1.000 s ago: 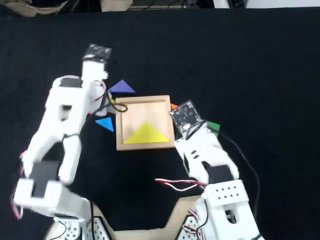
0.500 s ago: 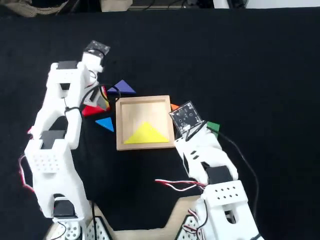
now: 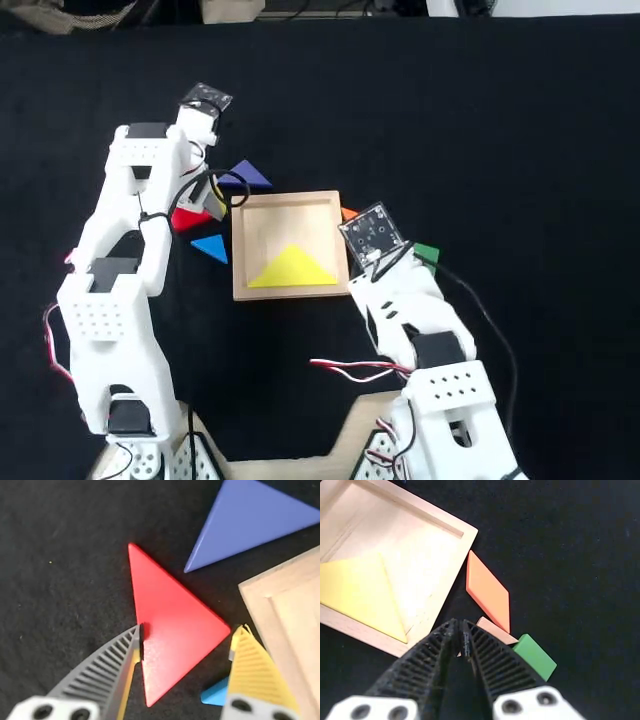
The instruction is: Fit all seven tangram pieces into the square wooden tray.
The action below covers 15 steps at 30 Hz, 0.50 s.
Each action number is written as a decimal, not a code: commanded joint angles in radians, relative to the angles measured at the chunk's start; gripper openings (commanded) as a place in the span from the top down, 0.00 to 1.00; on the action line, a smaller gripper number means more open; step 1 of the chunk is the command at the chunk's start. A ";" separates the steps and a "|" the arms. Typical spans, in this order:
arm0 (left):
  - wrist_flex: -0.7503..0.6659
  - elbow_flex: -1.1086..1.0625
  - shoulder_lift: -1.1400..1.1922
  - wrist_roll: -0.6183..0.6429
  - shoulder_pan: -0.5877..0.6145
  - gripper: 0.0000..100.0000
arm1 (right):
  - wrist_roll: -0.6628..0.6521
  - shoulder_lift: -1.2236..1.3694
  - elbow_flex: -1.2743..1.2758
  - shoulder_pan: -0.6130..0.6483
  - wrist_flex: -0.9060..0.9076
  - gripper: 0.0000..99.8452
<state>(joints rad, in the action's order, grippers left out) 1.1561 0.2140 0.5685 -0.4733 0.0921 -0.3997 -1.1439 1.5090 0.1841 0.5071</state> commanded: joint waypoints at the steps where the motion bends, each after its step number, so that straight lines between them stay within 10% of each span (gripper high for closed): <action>1: -0.008 0.041 -0.046 0.029 -0.008 0.71 | -0.002 -0.018 -0.007 -0.012 -0.023 0.99; 15: -0.046 0.073 0.006 0.087 0.015 0.70 | -0.002 -0.016 -0.007 -0.011 -0.018 0.99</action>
<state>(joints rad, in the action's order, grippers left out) 1.1270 0.2217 0.5685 -0.3951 0.0951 -0.3997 -1.1439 1.5090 0.1841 0.5071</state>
